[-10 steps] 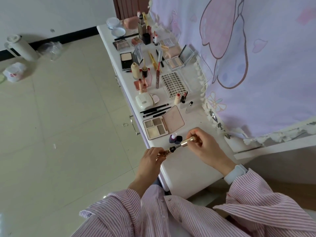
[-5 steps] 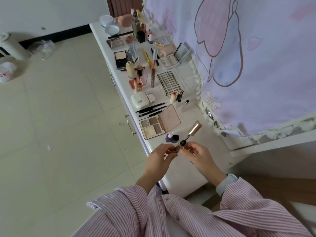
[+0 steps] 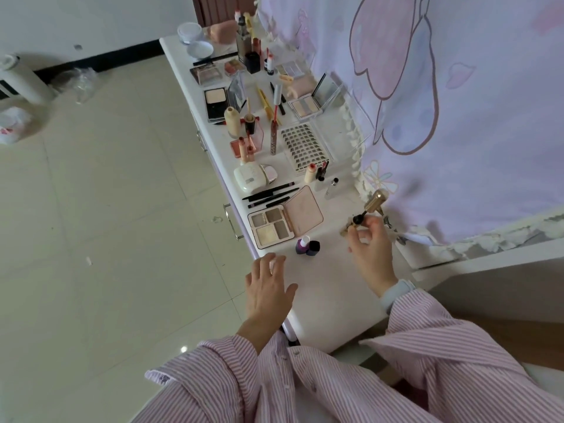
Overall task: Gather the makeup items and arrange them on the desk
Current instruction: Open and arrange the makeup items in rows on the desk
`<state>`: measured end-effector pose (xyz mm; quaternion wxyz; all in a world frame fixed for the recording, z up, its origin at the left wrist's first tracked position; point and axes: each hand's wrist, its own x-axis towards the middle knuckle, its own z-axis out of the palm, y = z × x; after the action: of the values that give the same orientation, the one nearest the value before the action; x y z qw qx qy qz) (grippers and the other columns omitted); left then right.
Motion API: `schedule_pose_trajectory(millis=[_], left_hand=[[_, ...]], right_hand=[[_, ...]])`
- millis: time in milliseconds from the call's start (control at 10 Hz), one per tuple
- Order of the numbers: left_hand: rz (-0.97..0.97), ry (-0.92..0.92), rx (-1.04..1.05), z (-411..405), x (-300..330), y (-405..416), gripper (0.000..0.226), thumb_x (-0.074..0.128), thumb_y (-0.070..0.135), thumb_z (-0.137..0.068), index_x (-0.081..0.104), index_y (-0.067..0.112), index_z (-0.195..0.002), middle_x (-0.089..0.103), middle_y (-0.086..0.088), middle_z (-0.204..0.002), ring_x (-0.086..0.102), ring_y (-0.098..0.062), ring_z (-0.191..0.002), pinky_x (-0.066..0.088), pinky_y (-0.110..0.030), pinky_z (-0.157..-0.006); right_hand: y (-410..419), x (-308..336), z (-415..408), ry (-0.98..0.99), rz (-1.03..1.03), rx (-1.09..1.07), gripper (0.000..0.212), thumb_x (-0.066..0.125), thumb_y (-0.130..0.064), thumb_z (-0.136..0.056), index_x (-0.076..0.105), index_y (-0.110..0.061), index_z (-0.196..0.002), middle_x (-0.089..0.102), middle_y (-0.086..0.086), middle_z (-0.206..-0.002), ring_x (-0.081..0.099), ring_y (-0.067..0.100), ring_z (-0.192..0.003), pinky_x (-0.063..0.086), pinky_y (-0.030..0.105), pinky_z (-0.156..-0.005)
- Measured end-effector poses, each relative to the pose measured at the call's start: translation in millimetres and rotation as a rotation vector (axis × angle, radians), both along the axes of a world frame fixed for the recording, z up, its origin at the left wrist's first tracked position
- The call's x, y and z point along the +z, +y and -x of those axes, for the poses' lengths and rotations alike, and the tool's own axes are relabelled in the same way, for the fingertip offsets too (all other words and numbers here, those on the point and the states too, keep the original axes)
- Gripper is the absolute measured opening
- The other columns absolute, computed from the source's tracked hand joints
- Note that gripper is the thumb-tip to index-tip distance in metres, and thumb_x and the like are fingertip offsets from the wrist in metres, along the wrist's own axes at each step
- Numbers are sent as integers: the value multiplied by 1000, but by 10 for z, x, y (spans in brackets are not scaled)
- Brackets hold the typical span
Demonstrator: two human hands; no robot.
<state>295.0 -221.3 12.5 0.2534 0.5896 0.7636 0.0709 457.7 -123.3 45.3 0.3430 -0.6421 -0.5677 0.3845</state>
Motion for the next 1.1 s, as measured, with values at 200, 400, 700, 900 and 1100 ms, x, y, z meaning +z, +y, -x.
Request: schedule_pose_trajectory(millis=[200, 400, 700, 900, 1100], left_hand=[[117, 55, -150, 39, -12, 21, 64, 41, 46, -95, 12, 24, -148, -4, 4, -157, -10, -19, -143, 15, -39, -114], [153, 77, -157, 50, 1, 22, 65, 39, 48, -95, 8, 27, -149, -8, 6, -157, -12, -18, -143, 12, -40, -114], [143, 82, -158, 48, 17, 15, 64, 39, 47, -95, 10, 26, -148, -5, 5, -157, -10, -19, -144, 14, -40, -114], [144, 76, -158, 47, 20, 10, 63, 38, 47, -96, 10, 26, -148, -6, 5, -157, -11, -18, -143, 14, -39, -114], [135, 62, -153, 50, 34, 5, 63, 39, 46, -95, 11, 26, -148, -5, 5, -157, -10, -18, -144, 14, -40, -114]], right_hand=[[356, -151, 59, 32, 34, 49, 17, 57, -17, -84, 52, -14, -100, 63, 17, -105, 65, 26, -91, 55, 45, -76], [359, -202, 94, 17, 73, 55, 19, 57, -9, -87, 47, -12, -102, 59, 13, -105, 63, 30, -92, 53, 52, -79], [359, -231, 114, -47, 46, 90, 25, 57, -13, -89, 51, -5, -112, 53, -14, -96, 59, 21, -88, 52, 47, -81], [362, -257, 137, -41, 40, 86, 20, 57, -16, -90, 54, -6, -107, 58, -3, -101, 58, 17, -85, 53, 45, -79], [364, -333, 114, -72, 96, 111, 27, 57, -11, -88, 50, -6, -113, 57, 2, -109, 59, 19, -84, 52, 43, -81]])
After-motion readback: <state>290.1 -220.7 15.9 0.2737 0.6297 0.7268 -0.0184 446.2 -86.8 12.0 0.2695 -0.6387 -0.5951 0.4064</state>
